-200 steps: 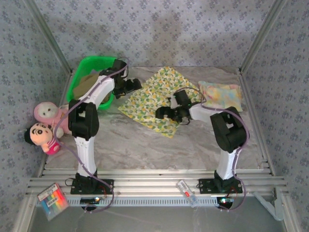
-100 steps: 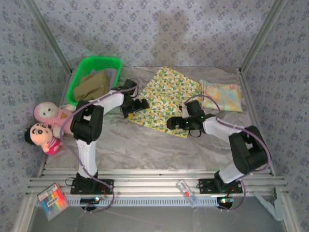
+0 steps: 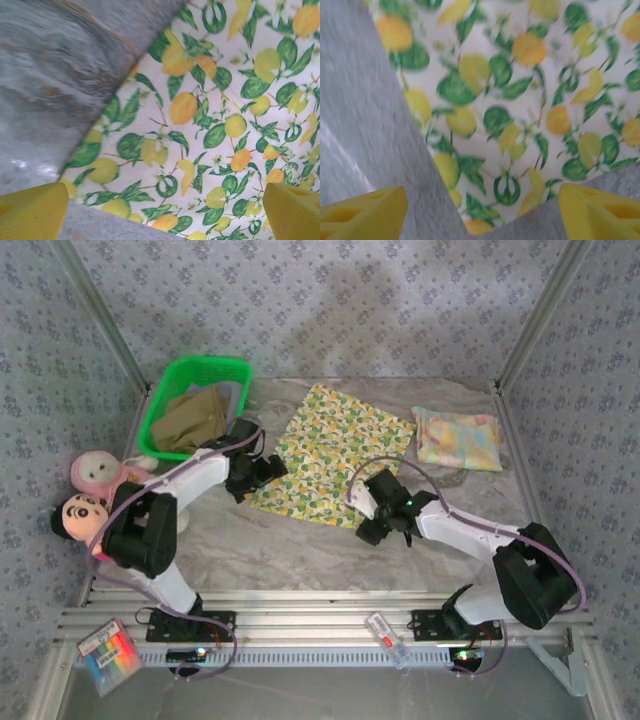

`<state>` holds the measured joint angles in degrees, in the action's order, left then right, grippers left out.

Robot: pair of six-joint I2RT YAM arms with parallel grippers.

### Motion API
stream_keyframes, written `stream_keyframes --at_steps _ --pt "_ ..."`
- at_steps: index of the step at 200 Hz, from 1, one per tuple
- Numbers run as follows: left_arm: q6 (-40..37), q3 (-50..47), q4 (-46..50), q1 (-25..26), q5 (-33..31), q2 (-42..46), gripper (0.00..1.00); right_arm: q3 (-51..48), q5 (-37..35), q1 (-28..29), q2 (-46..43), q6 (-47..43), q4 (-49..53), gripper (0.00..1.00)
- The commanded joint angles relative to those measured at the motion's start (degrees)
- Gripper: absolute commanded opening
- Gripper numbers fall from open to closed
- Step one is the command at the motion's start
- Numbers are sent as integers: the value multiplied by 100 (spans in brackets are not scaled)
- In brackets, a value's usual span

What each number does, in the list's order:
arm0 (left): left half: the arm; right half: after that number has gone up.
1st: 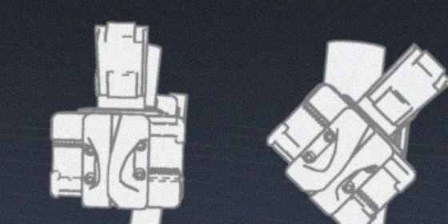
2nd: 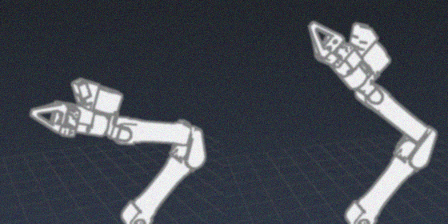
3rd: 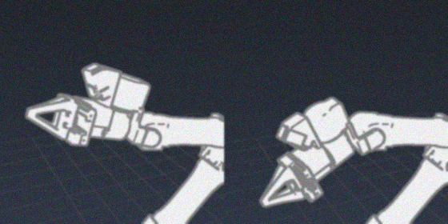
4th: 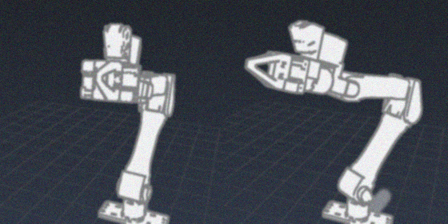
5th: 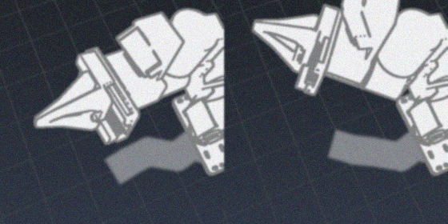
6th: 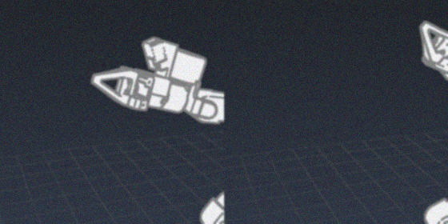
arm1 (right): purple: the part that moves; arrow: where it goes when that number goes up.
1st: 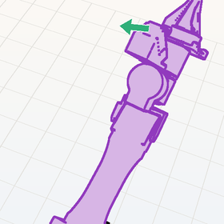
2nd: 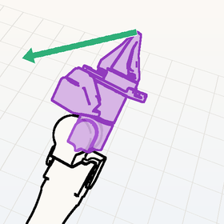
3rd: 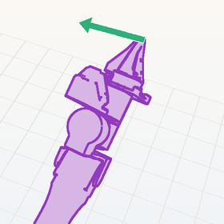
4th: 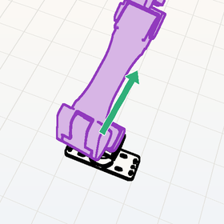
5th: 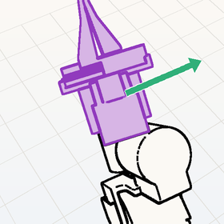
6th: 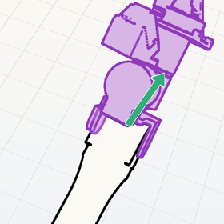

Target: Fold and stack the skirts

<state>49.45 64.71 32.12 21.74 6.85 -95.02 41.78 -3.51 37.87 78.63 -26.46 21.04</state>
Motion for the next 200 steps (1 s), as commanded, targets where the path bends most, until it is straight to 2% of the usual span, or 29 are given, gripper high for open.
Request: stream_keyframes --at_steps 1,57,124,154,164,187,200 --pt "339 -261 171 -123 -441 357 100 -100 -85 43 -138 -1247 300 79" --pt "478 -646 101 -389 -523 632 100 -413 -775 153 183 -1876 72 61" --pt "253 -468 13 -358 -115 195 100 -224 -634 194 645 -1590 15 48" --pt "84 -214 162 -209 -140 -48 99 -93 -586 154 799 -1404 132 41" --pt "53 -149 188 -151 -151 -123 98 -76 -548 144 781 -1389 133 35" --pt "90 -117 189 -84 -241 -227 94 -81 -535 134 685 -1380 109 9" --pt "116 -144 184 -74 -312 -249 90 -65 -532 129 646 -1396 115 0"
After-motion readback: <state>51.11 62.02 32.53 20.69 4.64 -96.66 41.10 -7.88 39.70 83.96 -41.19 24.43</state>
